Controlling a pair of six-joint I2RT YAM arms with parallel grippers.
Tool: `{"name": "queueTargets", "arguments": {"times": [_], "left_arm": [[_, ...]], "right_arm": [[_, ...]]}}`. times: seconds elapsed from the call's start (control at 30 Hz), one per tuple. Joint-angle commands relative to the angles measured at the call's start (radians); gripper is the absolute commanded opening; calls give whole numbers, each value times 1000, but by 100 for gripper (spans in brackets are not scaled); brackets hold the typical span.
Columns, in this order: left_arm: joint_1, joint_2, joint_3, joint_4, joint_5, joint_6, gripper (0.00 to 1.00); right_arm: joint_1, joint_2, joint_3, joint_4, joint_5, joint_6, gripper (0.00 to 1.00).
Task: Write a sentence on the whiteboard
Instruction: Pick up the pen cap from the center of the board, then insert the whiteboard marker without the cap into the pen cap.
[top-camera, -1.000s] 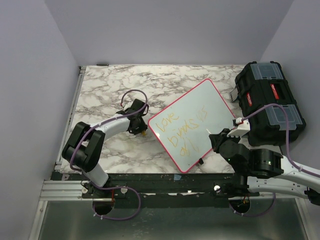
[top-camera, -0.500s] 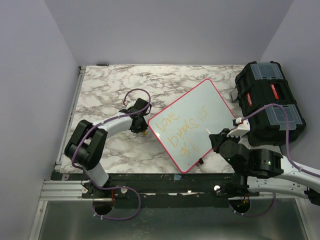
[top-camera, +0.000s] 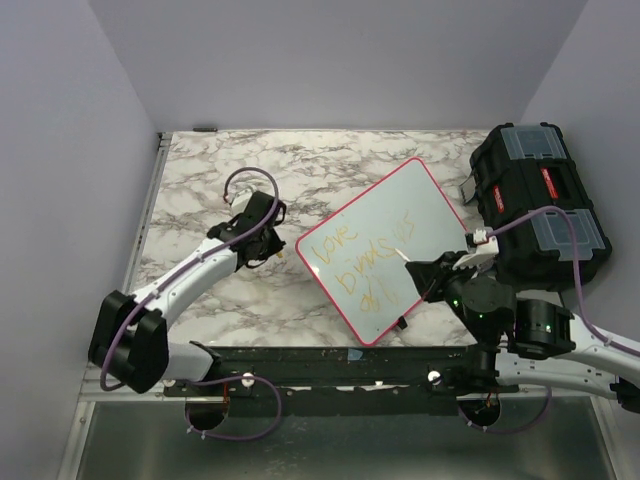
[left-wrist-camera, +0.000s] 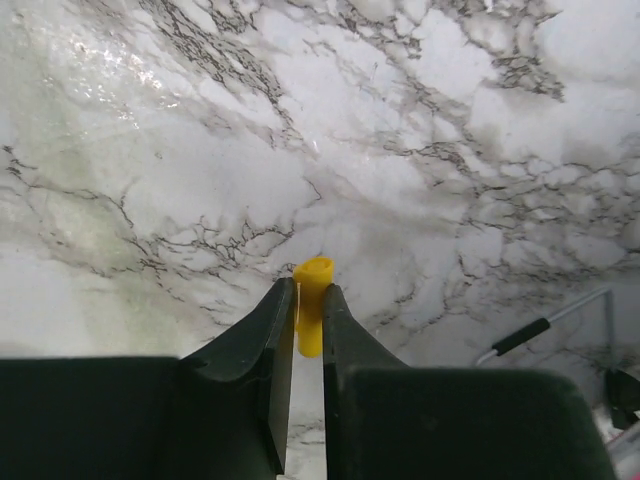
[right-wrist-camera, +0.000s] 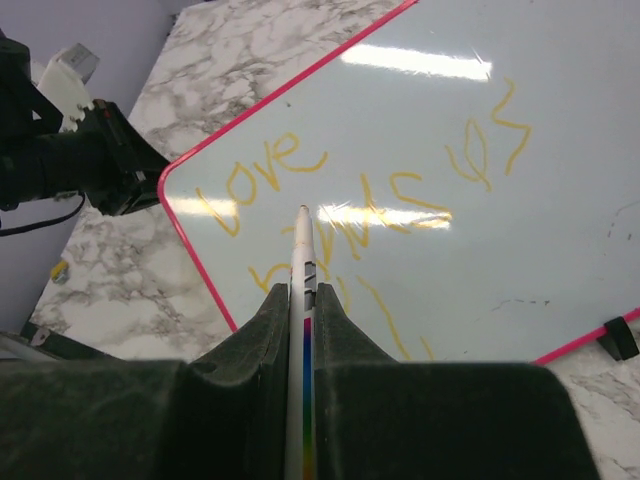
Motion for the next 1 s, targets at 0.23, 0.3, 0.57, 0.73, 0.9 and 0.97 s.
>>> {"name": "queueTargets", "arguments": {"times": [0.23, 0.3, 0.57, 0.73, 0.9, 0.97], "left_arm": [[23, -402, -154, 158, 31, 7, 0], [32, -458, -167, 162, 29, 14, 0], [87, -568, -158, 134, 111, -31, 0], [118, -595, -146, 156, 219, -148, 0], [121, -584, -92, 100, 239, -299, 0], [122, -568, -69, 58, 239, -364, 0]], "right_arm": [[-2, 101, 24, 253, -157, -201, 1], [-1, 116, 27, 275, -166, -210, 1], [-2, 188, 21, 405, -240, -286, 1], [-1, 262, 11, 531, -349, -375, 1], [-1, 331, -9, 712, -427, -447, 1], [-1, 358, -13, 782, -439, -478, 1]]}}
